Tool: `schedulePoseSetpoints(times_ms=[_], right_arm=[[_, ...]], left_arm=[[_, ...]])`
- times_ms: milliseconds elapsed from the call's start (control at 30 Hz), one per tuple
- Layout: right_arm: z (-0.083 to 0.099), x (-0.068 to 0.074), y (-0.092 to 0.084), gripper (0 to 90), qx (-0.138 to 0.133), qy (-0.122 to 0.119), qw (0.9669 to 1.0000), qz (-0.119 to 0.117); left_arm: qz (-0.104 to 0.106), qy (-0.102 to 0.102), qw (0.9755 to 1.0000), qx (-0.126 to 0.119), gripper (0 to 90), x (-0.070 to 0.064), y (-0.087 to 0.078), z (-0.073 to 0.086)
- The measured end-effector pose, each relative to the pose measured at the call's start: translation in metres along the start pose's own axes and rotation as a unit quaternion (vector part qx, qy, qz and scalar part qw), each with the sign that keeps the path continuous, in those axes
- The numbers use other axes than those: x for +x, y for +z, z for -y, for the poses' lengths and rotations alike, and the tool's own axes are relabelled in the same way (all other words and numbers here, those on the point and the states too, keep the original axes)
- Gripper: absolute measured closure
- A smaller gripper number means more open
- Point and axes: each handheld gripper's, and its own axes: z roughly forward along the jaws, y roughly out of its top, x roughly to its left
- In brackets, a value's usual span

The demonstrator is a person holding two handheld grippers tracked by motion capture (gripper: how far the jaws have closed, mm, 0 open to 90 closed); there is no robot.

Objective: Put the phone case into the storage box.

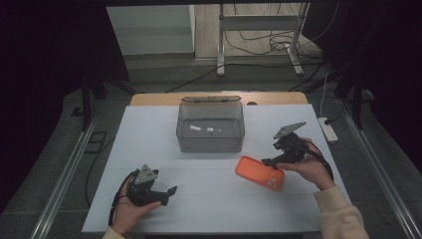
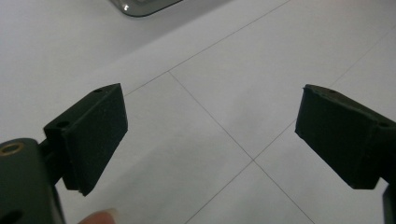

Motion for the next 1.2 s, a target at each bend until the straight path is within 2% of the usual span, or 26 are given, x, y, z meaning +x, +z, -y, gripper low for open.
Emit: schedulePoseSetpoints(times_ms=[267,600,767,1200], right_arm=[[-0.006,-0.004,0.006,21.1,0.009,-0.003,1.0,0.002],[-0.005,-0.009,0.01,21.5,0.014,0.002,0.9999,0.002],[-0.004,-0.011,0.018,24.0,0.036,0.0,0.9993,-0.004],[-0.003,-0.012,0.035,25.3,0.067,-0.003,0.9977,-0.006]], left_arm=[[0.001,0.0,1.0,0.0,9.1,0.0,0.0,0.0],[0.002,0.001,1.0,0.001,9.1,0.0,0.0,0.0],[0.002,0.002,1.0,0.002,9.1,-0.001,0.001,0.0],[0.003,0.003,1.0,0.002,9.1,0.0,0.0,0.0]])
